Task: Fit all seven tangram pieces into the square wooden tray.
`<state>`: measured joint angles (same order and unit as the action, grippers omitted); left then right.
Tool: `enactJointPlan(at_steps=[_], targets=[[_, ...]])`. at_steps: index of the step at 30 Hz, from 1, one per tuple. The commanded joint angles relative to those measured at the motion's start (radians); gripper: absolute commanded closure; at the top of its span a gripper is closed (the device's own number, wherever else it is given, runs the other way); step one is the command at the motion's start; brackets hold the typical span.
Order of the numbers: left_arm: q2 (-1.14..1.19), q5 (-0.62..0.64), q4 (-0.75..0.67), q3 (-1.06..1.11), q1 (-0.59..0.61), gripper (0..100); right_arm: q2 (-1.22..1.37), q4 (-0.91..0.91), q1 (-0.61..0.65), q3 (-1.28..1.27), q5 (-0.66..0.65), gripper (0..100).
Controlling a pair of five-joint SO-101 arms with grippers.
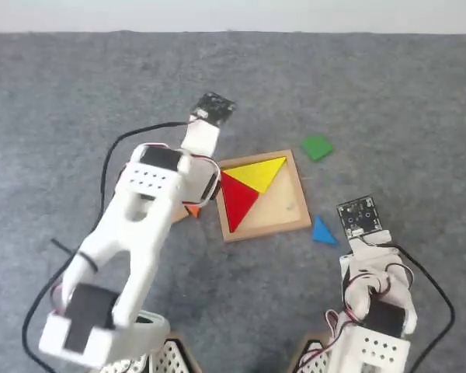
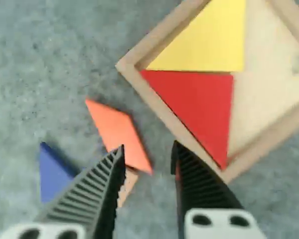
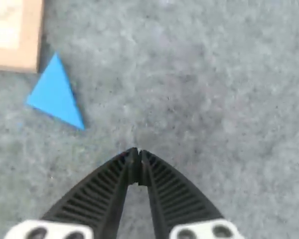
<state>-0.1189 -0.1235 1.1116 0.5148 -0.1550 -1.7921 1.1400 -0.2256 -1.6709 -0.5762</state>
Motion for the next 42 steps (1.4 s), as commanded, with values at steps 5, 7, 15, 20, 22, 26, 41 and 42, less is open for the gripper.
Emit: enactJointPlan(at_steps=[5, 7, 15, 20, 22, 26, 41, 42], targets=[[0.158, 0.021, -0.127, -0.045, 0.04, 85, -0.005, 0.008, -0.005, -0.012, -0.014, 98.7], [0.203, 0.021, -0.144, -0.05, 0.046, 85, -0.001, 0.01, -0.005, -0.012, -0.015, 98.7], [0.282, 0.014, -0.153, -0.051, 0.12, 85, 0.001, 0.015, -0.01, -0.012, -0.018, 98.7], [0.29, -0.026, -0.137, -0.062, 0.16, 85, 0.001, 0.015, -0.012, -0.012, -0.018, 98.7], [0.284, -0.028, -0.137, -0.062, 0.167, 85, 0.001, 0.015, -0.012, -0.012, -0.018, 98.7], [0.288, -0.021, -0.133, -0.11, 0.23, 85, 0.001, 0.015, -0.012, -0.012, -0.018, 98.7], [0.29, -0.026, -0.126, -0.208, 0.35, 85, 0.001, 0.015, -0.008, -0.012, -0.018, 98.7], [0.29, -0.025, -0.11, -0.213, 0.344, 85, 0.001, 0.015, -0.008, -0.012, -0.018, 98.7]])
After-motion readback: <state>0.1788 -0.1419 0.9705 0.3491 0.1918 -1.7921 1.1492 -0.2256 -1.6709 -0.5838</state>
